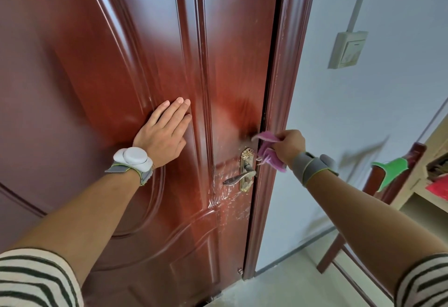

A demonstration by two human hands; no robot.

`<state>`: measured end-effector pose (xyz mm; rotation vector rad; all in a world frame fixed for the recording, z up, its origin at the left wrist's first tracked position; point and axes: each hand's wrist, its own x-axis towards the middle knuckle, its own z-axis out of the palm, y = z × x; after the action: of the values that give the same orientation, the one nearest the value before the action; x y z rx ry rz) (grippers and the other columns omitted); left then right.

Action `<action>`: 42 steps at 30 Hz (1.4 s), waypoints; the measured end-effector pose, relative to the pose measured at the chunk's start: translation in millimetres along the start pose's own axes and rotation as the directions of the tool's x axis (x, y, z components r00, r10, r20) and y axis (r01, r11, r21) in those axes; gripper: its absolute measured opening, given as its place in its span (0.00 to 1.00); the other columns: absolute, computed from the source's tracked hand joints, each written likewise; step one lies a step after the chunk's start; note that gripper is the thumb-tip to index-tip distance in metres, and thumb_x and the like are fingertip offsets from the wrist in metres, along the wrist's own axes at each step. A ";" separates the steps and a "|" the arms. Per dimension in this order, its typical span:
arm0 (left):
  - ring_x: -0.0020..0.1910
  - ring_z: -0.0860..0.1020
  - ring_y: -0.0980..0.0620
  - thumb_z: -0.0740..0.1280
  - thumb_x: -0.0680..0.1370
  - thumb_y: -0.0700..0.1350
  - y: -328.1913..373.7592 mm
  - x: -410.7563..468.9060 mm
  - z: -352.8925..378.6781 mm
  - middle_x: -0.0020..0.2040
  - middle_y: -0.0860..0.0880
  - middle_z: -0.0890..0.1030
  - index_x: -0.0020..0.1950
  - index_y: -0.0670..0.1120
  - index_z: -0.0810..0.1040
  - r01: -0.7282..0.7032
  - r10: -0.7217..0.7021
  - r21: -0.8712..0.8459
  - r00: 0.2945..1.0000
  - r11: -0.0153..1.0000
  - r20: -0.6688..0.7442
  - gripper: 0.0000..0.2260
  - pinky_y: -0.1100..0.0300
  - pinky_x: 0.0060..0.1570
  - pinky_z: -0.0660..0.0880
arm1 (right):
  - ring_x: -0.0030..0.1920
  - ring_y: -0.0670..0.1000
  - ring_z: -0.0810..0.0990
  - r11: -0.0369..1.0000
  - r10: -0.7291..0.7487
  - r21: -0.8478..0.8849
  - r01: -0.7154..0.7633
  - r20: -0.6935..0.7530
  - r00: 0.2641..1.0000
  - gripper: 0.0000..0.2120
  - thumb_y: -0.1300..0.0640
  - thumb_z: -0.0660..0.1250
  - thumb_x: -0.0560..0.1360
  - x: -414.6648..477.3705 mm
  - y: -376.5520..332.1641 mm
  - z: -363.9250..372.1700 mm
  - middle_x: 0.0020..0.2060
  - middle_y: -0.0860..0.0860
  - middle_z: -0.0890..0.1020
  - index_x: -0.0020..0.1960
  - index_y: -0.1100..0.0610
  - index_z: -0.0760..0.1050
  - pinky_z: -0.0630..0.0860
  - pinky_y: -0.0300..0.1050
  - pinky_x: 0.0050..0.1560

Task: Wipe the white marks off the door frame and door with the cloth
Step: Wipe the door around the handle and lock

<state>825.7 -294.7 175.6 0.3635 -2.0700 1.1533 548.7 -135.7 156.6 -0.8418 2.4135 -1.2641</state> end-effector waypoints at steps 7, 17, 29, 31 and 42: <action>0.72 0.70 0.40 0.58 0.76 0.40 5.8 0.3 2.8 0.72 0.37 0.72 0.64 0.38 0.78 0.029 -0.029 0.012 0.999 0.999 -0.021 0.19 0.44 0.72 0.65 | 0.43 0.57 0.78 0.958 -0.241 -0.176 0.224 -0.078 0.967 0.14 0.63 0.57 0.70 0.7 5.8 -0.7 0.39 0.48 0.78 0.48 0.48 0.76 0.72 0.44 0.41; 0.72 0.69 0.40 0.58 0.76 0.40 7.1 0.6 5.2 0.72 0.38 0.71 0.65 0.39 0.78 0.019 -0.019 0.063 1.000 0.998 -0.005 0.20 0.45 0.73 0.64 | 0.48 0.49 0.74 0.924 -0.361 0.074 0.375 -0.151 0.920 0.15 0.62 0.64 0.74 -8.5 -15.9 50.0 0.55 0.54 0.78 0.58 0.53 0.81 0.67 0.34 0.53; 0.73 0.68 0.40 0.58 0.76 0.41 6.2 0.2 5.2 0.72 0.38 0.71 0.67 0.41 0.77 0.011 -0.013 0.119 1.000 0.993 0.021 0.21 0.45 0.75 0.60 | 0.42 0.47 0.73 0.798 -0.592 0.096 0.595 -0.065 0.803 0.11 0.52 0.66 0.77 -29.3 -32.7 71.7 0.48 0.49 0.72 0.56 0.53 0.82 0.68 0.32 0.50; 0.73 0.67 0.40 0.57 0.76 0.41 5.8 -0.3 5.1 0.73 0.38 0.71 0.68 0.41 0.76 0.005 -0.009 0.131 1.000 0.991 0.027 0.21 0.45 0.75 0.59 | 0.41 0.49 0.77 0.744 -0.668 0.060 0.665 0.041 0.743 0.07 0.56 0.68 0.76 -32.4 -24.2 85.1 0.44 0.44 0.74 0.50 0.51 0.84 0.73 0.36 0.49; 0.73 0.66 0.38 0.59 0.75 0.42 6.2 -2.1 5.6 0.73 0.37 0.70 0.70 0.40 0.74 -0.016 0.009 0.162 0.999 0.987 0.045 0.23 0.43 0.76 0.57 | 0.44 0.49 0.78 0.744 -0.638 0.144 0.652 -0.134 0.758 0.14 0.57 0.71 0.72 -27.7 -37.6 73.9 0.51 0.50 0.81 0.58 0.54 0.77 0.75 0.41 0.47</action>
<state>821.1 -296.1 168.4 0.4580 -2.0240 1.3363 620.9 -183.4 144.7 -1.6956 2.0579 -1.7431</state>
